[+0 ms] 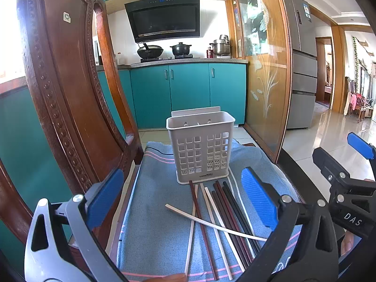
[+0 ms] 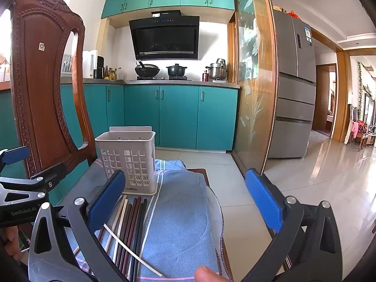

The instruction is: Organize utensils

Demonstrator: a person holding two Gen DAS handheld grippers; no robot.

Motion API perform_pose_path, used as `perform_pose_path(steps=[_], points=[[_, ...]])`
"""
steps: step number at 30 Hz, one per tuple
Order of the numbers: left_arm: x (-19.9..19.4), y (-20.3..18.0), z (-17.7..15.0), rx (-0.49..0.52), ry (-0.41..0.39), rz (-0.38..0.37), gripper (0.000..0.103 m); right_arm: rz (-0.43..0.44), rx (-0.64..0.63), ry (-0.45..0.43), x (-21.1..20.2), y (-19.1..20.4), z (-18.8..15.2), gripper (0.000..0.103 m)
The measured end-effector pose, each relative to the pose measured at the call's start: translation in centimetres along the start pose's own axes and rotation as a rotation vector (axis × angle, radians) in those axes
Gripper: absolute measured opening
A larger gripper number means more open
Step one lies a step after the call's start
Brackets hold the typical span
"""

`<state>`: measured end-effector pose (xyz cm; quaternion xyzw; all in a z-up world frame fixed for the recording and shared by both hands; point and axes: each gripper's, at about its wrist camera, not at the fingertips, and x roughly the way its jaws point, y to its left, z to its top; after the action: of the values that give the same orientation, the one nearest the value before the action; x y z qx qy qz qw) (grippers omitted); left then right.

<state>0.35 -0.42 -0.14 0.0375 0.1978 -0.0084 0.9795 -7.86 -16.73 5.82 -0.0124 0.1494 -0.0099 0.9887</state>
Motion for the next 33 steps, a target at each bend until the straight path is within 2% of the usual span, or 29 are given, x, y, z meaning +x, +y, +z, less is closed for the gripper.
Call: perform_pose_path(steps=[33], points=[[-0.24, 0.25, -0.24, -0.003, -0.003, -0.001, 0.100, 0.013, -0.009, -0.024, -0.59, 0.19, 0.18, 0.100]])
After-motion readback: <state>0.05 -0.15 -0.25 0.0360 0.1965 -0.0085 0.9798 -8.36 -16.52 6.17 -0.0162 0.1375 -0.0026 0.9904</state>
